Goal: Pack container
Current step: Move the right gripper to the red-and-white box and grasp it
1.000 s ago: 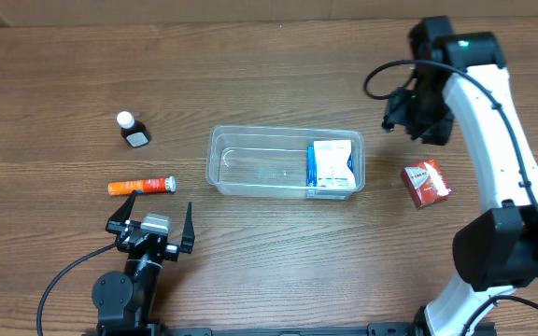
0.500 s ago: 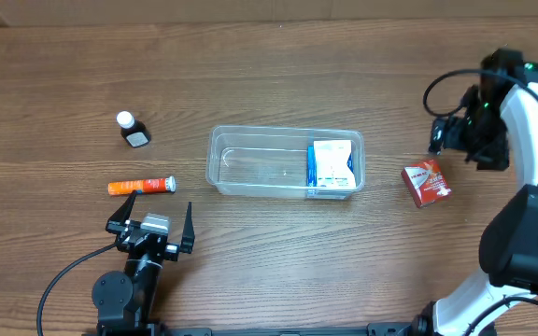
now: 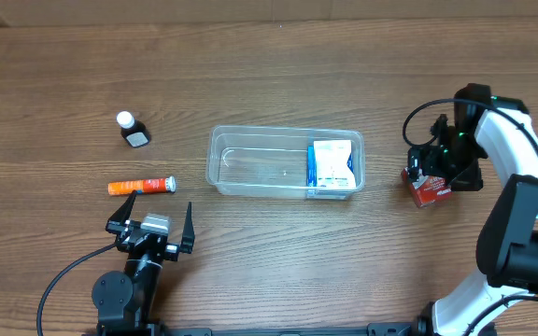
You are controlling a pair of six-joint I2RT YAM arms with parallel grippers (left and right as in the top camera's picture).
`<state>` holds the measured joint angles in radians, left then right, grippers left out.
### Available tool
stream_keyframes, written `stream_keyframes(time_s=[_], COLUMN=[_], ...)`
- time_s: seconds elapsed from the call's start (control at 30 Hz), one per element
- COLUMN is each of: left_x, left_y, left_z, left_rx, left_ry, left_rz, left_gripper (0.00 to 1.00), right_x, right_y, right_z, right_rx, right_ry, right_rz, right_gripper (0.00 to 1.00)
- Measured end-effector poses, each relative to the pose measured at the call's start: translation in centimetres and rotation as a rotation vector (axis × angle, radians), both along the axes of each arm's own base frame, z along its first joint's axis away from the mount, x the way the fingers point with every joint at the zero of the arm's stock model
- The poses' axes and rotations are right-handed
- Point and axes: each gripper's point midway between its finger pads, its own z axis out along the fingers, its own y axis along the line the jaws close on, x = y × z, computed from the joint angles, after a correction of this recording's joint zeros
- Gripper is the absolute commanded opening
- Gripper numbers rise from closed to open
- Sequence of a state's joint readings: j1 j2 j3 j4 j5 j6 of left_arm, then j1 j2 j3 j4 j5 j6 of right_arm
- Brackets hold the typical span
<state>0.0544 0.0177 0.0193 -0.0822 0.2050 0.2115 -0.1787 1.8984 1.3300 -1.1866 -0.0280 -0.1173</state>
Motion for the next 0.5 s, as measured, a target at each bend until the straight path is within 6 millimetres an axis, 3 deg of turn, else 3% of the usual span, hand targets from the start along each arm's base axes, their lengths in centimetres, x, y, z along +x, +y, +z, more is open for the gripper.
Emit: stream_keyframes(time_s=[0.1,0.5], left_x=[0.0,0.0], left_y=[0.0,0.0], left_z=[0.0,0.0], left_rx=[0.0,0.0], left_ry=[0.0,0.0], left_rz=[0.0,0.0], left_gripper=[1.0,1.0], right_x=[0.1,2.3], right_y=[0.4,-2.5], right_z=[-0.7,-1.7], right_rx=[-0.018,-0.171], right_ry=[0.008,-0.055], right_rz=[0.028,0.047], right_gripper=[1.0,1.0])
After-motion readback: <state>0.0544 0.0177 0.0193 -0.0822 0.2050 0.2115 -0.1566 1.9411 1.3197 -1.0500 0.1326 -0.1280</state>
